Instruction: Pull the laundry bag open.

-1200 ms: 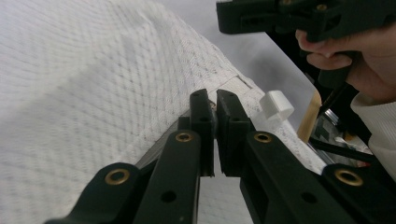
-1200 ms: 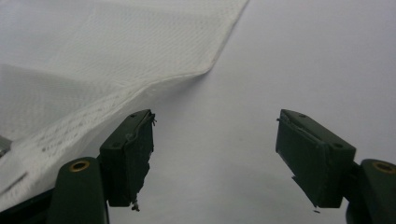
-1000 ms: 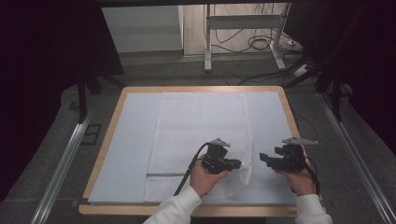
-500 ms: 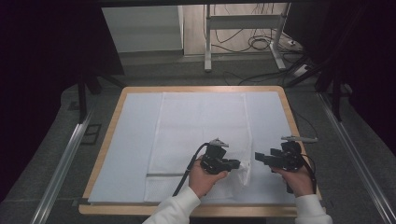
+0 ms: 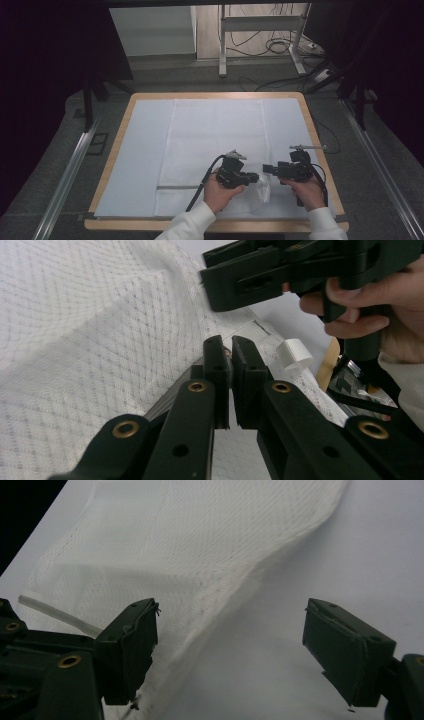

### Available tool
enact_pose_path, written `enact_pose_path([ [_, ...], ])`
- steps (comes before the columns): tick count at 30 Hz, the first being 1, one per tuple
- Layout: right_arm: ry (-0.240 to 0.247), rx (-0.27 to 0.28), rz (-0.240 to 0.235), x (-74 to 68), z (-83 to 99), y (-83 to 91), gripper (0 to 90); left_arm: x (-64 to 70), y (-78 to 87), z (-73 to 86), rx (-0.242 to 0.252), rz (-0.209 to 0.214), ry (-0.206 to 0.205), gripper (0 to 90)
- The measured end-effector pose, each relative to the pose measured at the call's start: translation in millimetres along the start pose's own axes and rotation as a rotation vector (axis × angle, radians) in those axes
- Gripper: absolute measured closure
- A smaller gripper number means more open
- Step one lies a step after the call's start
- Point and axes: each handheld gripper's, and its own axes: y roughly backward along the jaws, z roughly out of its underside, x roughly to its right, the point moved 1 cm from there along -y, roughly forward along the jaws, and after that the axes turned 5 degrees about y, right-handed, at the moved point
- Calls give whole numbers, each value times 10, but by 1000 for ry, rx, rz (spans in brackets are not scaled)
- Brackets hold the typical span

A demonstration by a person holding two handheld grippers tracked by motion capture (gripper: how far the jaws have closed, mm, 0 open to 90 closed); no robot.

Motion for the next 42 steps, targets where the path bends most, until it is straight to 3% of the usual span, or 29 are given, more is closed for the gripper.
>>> enact_pose_path([
  [11, -42, -51, -21, -94, -21, -217, 294, 1, 9, 9, -7, -7, -1, 868],
  [20, -60, -84, -81, -106, 0, -299, 458, 11, 1, 17, -6, -13, 0, 868],
  [25, -52, -86, -77, -102, 3, -298, 555, 7, -15, 18, -10, -15, -3, 868],
  [29, -20, -79, -85, -110, 2, -282, 704, 9, -23, 23, -10, -15, -3, 868],
  [35, -1, -73, -97, -116, 0, -265, 846, 5, -21, 25, -11, -22, -3, 868],
  [42, 16, -74, -102, -121, -1, -251, 870, 12, -30, 34, -13, -20, -3, 868],
])
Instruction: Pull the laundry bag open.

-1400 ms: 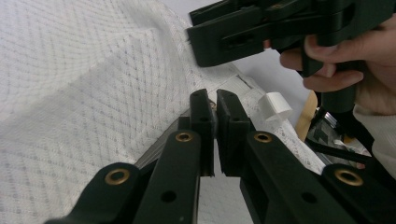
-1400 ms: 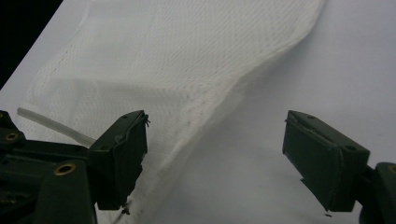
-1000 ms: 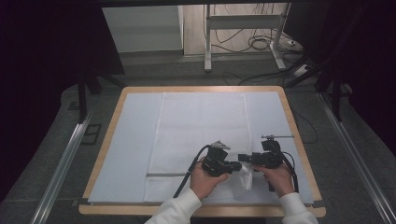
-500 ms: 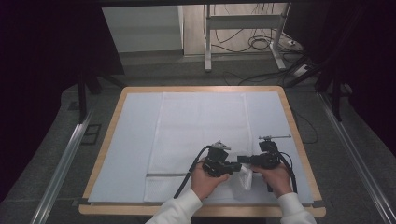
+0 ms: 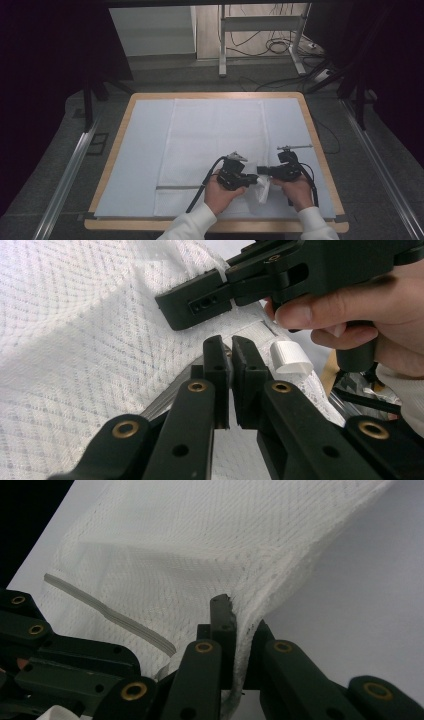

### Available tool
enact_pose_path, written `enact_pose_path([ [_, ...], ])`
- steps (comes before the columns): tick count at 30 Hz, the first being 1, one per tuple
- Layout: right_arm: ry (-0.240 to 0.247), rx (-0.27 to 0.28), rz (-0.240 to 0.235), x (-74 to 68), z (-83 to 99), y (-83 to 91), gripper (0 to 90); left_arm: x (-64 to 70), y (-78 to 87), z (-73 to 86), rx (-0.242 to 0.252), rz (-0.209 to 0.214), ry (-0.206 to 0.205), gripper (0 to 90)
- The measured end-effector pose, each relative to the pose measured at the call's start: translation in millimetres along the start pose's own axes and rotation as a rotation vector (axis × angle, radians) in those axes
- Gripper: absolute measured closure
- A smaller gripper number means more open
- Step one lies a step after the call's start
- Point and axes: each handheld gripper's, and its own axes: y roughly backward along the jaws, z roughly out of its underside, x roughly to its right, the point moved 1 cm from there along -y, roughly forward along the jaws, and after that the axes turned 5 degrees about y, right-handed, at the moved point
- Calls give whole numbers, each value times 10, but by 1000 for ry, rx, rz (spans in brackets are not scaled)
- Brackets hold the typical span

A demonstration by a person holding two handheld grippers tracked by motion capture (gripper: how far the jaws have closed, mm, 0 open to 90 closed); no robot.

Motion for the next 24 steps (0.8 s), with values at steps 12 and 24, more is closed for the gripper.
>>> enact_pose_path([
  [12, 18, 1, 1, 9, 18, 11, 872, -32, -27, 38, -9, 3, 11, 869],
  [24, 32, -5, -5, 8, 31, 30, 873, -99, -75, 80, -29, 18, 37, 869],
])
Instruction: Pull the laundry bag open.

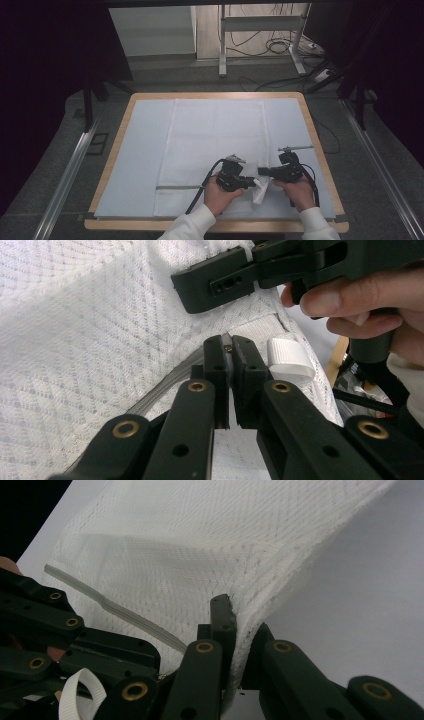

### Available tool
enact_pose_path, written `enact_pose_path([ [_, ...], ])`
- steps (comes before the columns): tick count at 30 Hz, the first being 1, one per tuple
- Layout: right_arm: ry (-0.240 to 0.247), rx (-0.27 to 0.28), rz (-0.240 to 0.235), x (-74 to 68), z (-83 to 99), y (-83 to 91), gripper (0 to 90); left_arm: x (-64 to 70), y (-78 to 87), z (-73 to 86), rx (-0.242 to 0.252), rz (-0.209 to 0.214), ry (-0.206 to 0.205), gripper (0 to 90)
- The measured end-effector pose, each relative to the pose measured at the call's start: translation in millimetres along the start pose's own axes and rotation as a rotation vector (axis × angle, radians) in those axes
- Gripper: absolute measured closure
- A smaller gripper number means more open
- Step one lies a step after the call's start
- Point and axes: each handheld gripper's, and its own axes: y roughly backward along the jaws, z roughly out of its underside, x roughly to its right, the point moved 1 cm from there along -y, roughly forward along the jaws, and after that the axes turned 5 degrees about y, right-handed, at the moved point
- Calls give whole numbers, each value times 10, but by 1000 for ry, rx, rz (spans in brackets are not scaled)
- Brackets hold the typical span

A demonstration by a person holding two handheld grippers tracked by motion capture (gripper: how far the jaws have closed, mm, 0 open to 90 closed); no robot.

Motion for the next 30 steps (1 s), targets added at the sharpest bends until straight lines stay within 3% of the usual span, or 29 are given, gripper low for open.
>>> enact_pose_path([
  [11, 12, -7, -1, -1, 8, 4, 873, -84, -26, 20, -16, 25, 33, 869],
  [16, 17, -12, 0, -10, 10, -4, 874, -123, -47, 26, -27, 6, 35, 869],
  [30, 35, -14, 6, -12, 13, 8, 874, -192, -17, 47, -38, 22, 58, 869],
])
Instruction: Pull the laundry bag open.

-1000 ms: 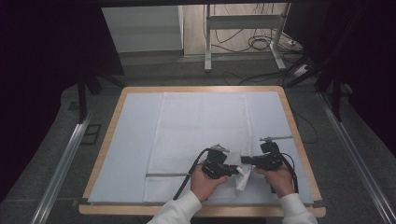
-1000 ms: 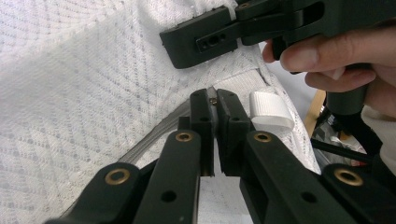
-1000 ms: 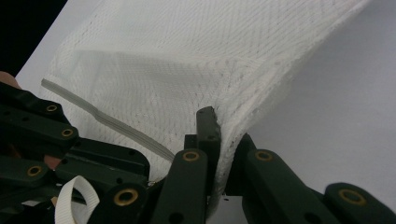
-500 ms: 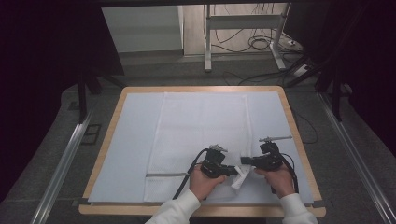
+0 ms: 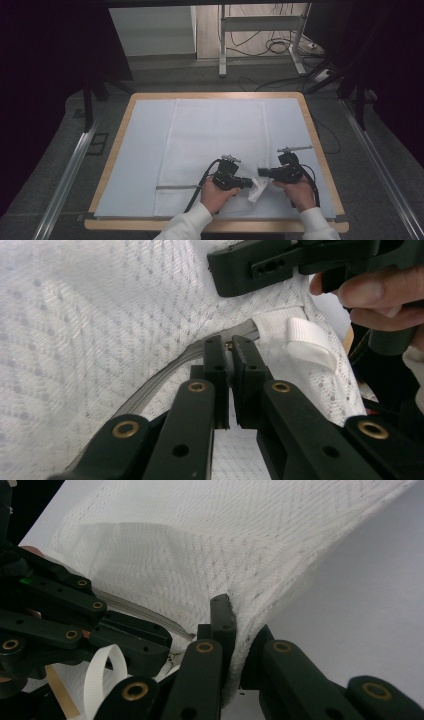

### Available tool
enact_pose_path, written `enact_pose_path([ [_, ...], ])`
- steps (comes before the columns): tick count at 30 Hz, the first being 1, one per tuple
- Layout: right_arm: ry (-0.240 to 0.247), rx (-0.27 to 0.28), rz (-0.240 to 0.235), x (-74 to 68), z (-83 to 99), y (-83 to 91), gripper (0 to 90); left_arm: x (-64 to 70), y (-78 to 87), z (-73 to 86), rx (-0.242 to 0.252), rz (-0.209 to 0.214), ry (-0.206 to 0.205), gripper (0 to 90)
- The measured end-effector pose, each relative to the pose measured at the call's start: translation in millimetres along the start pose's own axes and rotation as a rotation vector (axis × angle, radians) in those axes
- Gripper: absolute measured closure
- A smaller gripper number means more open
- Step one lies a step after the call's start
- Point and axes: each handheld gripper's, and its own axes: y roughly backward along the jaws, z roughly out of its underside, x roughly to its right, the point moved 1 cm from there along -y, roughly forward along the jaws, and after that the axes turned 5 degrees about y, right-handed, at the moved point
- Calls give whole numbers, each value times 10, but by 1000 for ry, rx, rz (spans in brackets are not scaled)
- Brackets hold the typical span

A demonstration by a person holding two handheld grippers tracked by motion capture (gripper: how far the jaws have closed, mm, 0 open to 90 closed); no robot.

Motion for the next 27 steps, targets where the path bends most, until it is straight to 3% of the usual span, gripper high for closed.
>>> enact_pose_path([
  [5, -2, 10, -1, 0, -2, 9, 875, -39, 6, 8, -3, 1, 9, 869],
  [8, -6, 19, 1, 8, -2, 18, 874, -55, 29, 14, -2, -20, 2, 869],
  [27, -23, 38, 1, 40, 16, 45, 874, -280, 269, 112, 19, -39, 41, 868],
])
